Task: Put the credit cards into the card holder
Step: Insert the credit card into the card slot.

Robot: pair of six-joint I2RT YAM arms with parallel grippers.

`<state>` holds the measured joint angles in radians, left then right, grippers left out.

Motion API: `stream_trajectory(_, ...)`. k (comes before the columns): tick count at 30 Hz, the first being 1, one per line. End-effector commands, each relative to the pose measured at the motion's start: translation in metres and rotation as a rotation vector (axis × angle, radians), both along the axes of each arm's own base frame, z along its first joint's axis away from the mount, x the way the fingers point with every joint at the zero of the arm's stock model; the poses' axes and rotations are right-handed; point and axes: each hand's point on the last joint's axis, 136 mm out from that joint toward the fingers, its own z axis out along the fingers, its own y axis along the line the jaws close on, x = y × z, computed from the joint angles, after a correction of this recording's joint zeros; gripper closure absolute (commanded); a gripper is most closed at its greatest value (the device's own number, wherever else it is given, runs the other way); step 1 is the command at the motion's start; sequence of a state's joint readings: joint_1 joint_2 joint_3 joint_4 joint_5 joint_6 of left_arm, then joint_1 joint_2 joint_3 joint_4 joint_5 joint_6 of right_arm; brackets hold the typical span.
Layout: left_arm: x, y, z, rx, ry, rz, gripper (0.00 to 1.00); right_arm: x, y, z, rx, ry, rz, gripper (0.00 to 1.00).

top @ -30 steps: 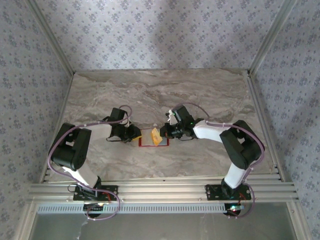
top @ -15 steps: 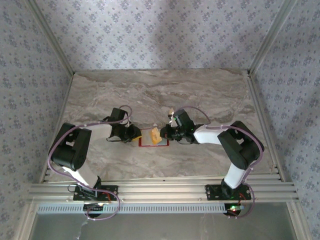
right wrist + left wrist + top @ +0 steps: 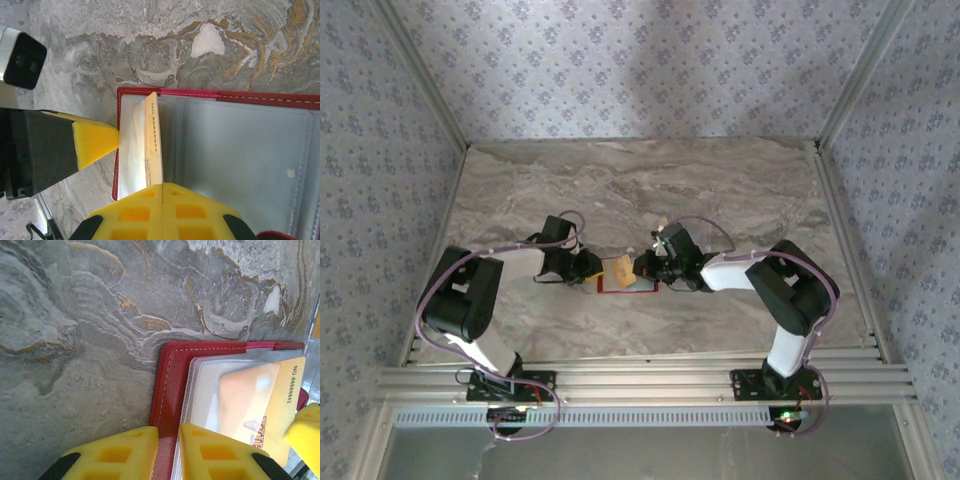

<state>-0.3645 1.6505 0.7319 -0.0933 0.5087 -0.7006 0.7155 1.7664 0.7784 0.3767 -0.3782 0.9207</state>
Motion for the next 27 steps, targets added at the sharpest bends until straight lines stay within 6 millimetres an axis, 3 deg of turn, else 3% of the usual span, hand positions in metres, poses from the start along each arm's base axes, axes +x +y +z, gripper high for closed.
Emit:
stream_trajectory(1, -0.020, 0.001, -0.022, 0.062, 0.080, -0.012, 0.79, 0.002, 0.002, -0.003, -0.003, -0.004, -0.040, 1.00)
stream_trajectory(12, -0.022, -0.002, -0.023, 0.063, 0.083, -0.021, 0.78, 0.000, 0.006, -0.002, 0.004, -0.030, -0.085, 1.00)
stream_trajectory(27, -0.022, -0.005, -0.024, 0.063, 0.085, -0.028, 0.79, -0.008, 0.032, -0.005, 0.017, -0.032, -0.052, 1.00)
